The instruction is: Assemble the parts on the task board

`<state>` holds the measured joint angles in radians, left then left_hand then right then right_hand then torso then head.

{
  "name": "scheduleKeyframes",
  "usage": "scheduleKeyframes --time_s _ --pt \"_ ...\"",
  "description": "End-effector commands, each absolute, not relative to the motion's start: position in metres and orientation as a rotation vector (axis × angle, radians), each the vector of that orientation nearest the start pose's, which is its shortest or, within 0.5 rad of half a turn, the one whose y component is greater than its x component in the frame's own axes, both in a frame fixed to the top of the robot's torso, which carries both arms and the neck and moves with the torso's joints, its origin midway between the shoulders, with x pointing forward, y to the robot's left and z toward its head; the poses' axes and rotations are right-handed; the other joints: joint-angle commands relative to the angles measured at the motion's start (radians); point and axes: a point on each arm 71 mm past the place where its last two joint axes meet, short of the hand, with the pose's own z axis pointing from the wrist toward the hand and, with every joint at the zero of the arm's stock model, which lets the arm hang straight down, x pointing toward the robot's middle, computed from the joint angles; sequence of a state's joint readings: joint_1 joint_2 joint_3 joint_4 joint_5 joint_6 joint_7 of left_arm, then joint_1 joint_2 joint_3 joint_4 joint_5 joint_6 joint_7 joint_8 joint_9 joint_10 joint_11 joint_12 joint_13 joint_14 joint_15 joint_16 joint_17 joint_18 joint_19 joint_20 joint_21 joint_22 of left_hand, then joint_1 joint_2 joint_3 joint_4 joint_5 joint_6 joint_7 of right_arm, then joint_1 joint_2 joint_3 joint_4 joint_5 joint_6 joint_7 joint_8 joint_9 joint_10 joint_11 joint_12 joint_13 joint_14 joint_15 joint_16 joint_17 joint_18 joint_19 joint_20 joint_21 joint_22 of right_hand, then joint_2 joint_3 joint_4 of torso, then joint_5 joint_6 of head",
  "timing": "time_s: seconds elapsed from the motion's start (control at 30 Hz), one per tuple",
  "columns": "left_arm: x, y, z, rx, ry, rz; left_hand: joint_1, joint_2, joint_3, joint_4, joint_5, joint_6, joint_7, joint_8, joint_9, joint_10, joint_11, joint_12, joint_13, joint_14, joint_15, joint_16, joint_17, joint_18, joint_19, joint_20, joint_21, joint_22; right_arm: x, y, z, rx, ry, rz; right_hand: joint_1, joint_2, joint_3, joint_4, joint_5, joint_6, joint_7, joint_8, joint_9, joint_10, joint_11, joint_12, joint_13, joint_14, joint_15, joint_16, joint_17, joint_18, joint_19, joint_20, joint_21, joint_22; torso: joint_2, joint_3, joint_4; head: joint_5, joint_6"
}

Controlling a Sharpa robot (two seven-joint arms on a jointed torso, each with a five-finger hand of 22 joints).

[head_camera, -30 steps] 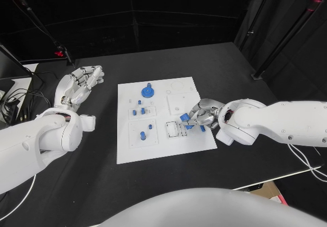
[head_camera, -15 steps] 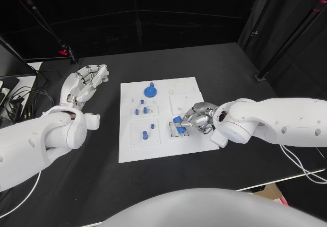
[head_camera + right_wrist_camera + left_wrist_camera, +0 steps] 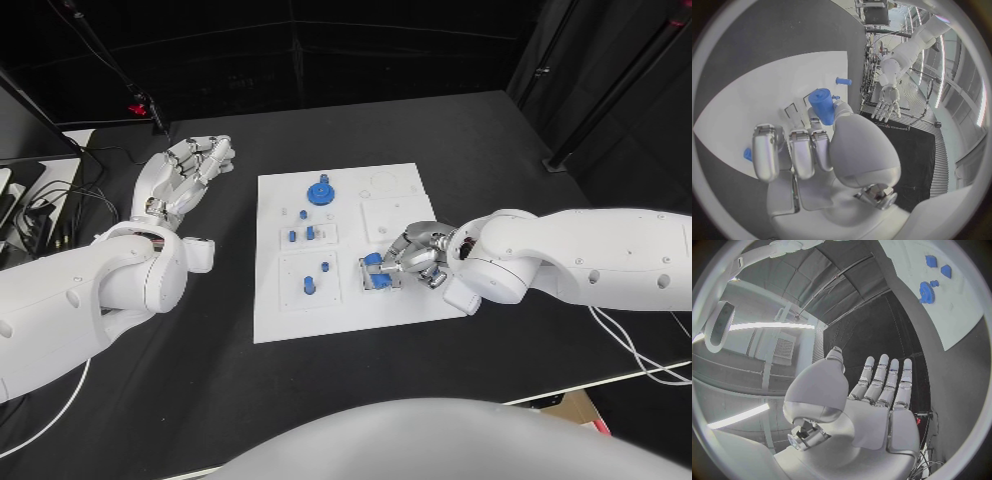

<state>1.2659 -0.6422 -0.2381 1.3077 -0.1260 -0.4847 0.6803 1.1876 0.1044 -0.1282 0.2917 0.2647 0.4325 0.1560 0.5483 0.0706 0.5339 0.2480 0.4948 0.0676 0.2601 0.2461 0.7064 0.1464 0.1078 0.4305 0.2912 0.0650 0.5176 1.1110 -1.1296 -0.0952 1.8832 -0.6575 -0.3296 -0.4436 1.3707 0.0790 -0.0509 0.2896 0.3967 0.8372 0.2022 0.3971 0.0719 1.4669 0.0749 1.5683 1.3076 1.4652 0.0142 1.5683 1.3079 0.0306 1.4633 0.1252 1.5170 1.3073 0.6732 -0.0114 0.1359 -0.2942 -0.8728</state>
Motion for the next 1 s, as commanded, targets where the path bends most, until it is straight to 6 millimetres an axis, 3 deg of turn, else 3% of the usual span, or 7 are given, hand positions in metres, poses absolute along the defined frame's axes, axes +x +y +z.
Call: scheduleKeyframes --time_s 0.03,0.33,1.0 --pt "0.512 0.1765 -0.1966 -0.685 1.229 -1.467 0.0 0.007 -0.007 0.0 0.006 -0.009 0.132 0.005 -0.001 0.0 0.0 0.004 -0.001 -0.008 0.002 0.005 -0.001 -0.01 -0.006 0.0 0.005 -0.002 0.3776 -0.2502 -0.2403 0.853 2.198 0.663 -0.009 0.002 -0.005 0.001 -0.003 0.064 -0.057 -0.004 0.002 0.104 0.002 0.003 0.263 0.106 0.002 0.002 0.263 -0.012 0.07 -0.002 -0.006 0.233 -0.001 0.0008 -0.0007 0.001 0.0" --pt "0.5121 0.1772 -0.197 -0.687 1.231 -1.466 0.0 0.008 -0.008 0.0 0.006 -0.009 0.132 0.005 -0.001 0.0 0.0 0.005 -0.001 -0.008 0.002 0.005 -0.002 -0.01 -0.006 0.0 0.005 -0.002 0.3765 -0.2483 -0.2384 0.832 2.187 0.665 -0.019 0.006 -0.014 0.001 -0.009 0.069 -0.058 -0.007 0.003 0.104 0.001 0.003 0.263 0.106 0.002 0.002 0.263 -0.012 0.07 -0.002 -0.006 0.233 -0.001 0.0005 -0.0014 0.001 0.0" --pt "0.5119 0.1782 -0.1978 -0.69 1.234 -1.466 0.0 0.008 -0.008 0.0 0.006 -0.009 0.132 0.005 -0.001 0.0 0.0 0.005 -0.001 -0.008 0.002 0.005 -0.002 -0.01 -0.006 0.0 0.005 -0.002 0.3764 -0.2514 -0.2369 0.781 2.174 0.63 -0.081 0.036 -0.068 0.002 -0.088 0.084 -0.06 -0.028 0.008 0.104 -0.001 0.003 0.263 0.106 0.0 0.002 0.263 -0.012 0.07 -0.003 -0.008 0.233 -0.001 0.0001 -0.0002 0.0 0.0"
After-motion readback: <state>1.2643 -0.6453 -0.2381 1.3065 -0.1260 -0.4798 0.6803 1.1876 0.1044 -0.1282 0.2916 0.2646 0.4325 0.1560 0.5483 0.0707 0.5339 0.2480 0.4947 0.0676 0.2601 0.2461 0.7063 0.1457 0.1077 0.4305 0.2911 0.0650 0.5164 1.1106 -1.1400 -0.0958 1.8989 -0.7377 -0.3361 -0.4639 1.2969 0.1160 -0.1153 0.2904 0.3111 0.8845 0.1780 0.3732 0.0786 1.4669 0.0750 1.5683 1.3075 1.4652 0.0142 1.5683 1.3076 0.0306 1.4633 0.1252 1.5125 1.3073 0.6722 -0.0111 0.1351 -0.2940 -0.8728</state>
